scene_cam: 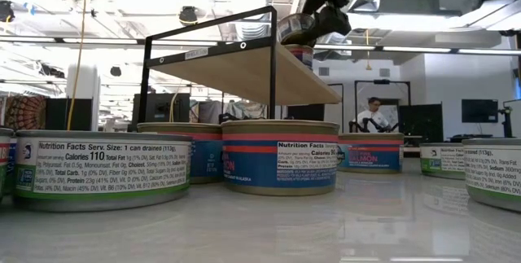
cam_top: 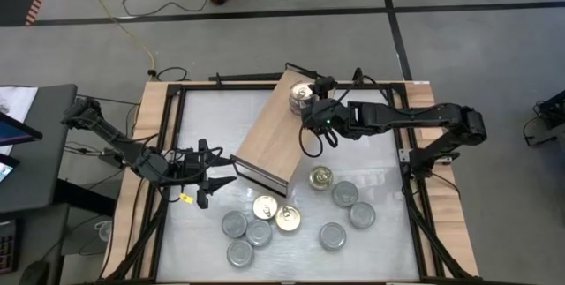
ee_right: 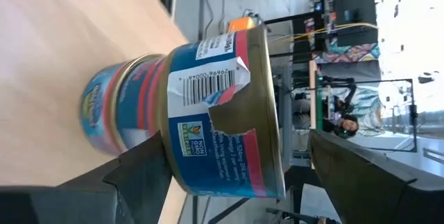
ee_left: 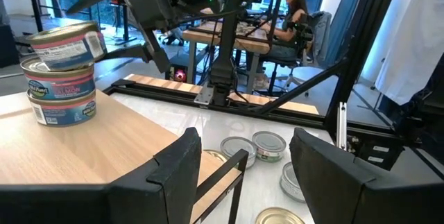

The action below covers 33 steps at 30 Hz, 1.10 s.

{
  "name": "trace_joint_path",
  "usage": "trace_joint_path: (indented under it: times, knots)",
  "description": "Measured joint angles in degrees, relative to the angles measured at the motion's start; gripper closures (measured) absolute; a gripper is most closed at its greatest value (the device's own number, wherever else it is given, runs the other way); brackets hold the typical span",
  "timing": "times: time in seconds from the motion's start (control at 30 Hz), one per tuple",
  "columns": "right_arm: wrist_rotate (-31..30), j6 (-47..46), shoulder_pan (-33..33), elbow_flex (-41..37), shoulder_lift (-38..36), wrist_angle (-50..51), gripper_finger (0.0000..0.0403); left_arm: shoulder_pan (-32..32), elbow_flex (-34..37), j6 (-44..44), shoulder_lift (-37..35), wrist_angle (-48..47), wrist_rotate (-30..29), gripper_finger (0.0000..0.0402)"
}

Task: Stack canned seafood by type on shelf
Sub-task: Stack the blue tuna can on top of the stacked blue tuna cans on the shelf

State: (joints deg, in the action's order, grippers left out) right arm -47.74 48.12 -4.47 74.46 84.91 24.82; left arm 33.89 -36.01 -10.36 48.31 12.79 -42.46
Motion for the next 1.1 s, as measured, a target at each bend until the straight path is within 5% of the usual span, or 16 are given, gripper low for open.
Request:
trace_joint_path:
  times: [1.1]
  knots:
    - [7.2, -6.5, -3.0, 4.6, 0.0, 9.6, 0.0042, 0.0, 0.0, -1.5, 0.0, 0.2, 3.6, 0.0191]
